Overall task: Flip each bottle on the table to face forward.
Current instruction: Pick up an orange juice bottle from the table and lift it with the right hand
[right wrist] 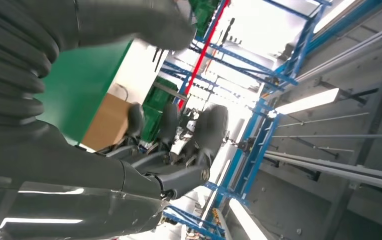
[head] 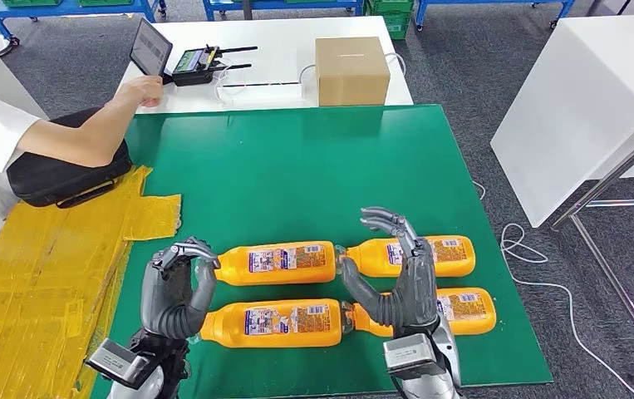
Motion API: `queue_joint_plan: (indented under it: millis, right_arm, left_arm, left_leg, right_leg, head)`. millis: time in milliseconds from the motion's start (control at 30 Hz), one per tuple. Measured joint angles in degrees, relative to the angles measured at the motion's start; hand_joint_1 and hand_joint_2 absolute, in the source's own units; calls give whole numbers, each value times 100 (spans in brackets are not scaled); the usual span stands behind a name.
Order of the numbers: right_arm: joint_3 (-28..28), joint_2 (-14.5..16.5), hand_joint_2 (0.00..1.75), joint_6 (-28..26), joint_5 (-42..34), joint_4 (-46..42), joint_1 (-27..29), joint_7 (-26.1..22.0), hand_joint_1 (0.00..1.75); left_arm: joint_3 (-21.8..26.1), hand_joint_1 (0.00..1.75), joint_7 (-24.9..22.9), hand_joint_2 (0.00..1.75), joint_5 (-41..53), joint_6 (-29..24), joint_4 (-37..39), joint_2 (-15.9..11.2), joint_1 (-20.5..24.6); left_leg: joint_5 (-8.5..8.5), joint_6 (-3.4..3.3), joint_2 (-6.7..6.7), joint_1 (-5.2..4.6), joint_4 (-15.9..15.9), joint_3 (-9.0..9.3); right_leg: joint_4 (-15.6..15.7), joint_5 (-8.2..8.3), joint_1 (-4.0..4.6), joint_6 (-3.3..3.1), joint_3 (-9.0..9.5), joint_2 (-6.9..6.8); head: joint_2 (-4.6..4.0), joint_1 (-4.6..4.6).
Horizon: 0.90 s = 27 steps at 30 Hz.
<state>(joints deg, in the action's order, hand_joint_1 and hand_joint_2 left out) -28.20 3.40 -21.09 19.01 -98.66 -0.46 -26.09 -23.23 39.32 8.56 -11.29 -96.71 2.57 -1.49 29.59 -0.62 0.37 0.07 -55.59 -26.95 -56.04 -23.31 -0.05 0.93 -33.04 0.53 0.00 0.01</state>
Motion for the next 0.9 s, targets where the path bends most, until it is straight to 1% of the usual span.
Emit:
queue_joint_plan:
  millis: [33,200,367,467,567,667,900]
  right_arm:
    - [-12,-1,175,-27,59,38,-43,67,0]
    - [-113,-18,175,-164,515,302,-327,473,0]
    - [-223,-55,175,-177,1267,765,-754,1163,0]
    - [-278,-77,175,-113,1735,1072,-972,1546,0]
    - [-317,-92,175,-69,1876,1291,-1111,1659,0]
    - [-355,-101,175,-17,1973,1428,-1201,1741,0]
    - [-586,-123,175,554,2552,1970,-1623,2229,0]
  left_arm:
    - [-2,0,-6,175,-14,-6,4,3,2]
    - [3,0,-24,175,-106,-79,25,26,14]
    - [110,0,-45,175,-154,-184,26,33,38]
    - [395,0,-68,175,-341,-171,25,33,13]
    - [698,0,-67,175,-451,-81,23,33,-26]
    - [866,0,-57,175,-452,-78,23,39,-43]
    - [1390,0,-57,175,-408,-137,23,96,-33]
  left_leg:
    - [0,0,0,0,0,0]
    - [0,0,0,0,0,-1]
    - [-1,-1,0,0,0,-1]
    - [-2,-1,0,0,0,1]
    - [-2,-1,-3,1,0,2]
    - [-3,-1,-6,1,0,0]
    - [-4,-3,-1,1,0,1]
  right_leg:
    - [0,0,0,0,0,0]
    - [0,0,0,0,0,0]
    - [-1,1,-1,0,2,0]
    - [-1,1,0,0,2,0]
    - [-2,1,1,0,1,0]
    - [-3,0,1,0,1,-1]
    - [-2,1,-2,0,3,-1]
  head:
    - [0,0]
    - [0,1]
    - [0,0]
    - [0,-1]
    - [0,0]
    - [0,1]
    - [0,2]
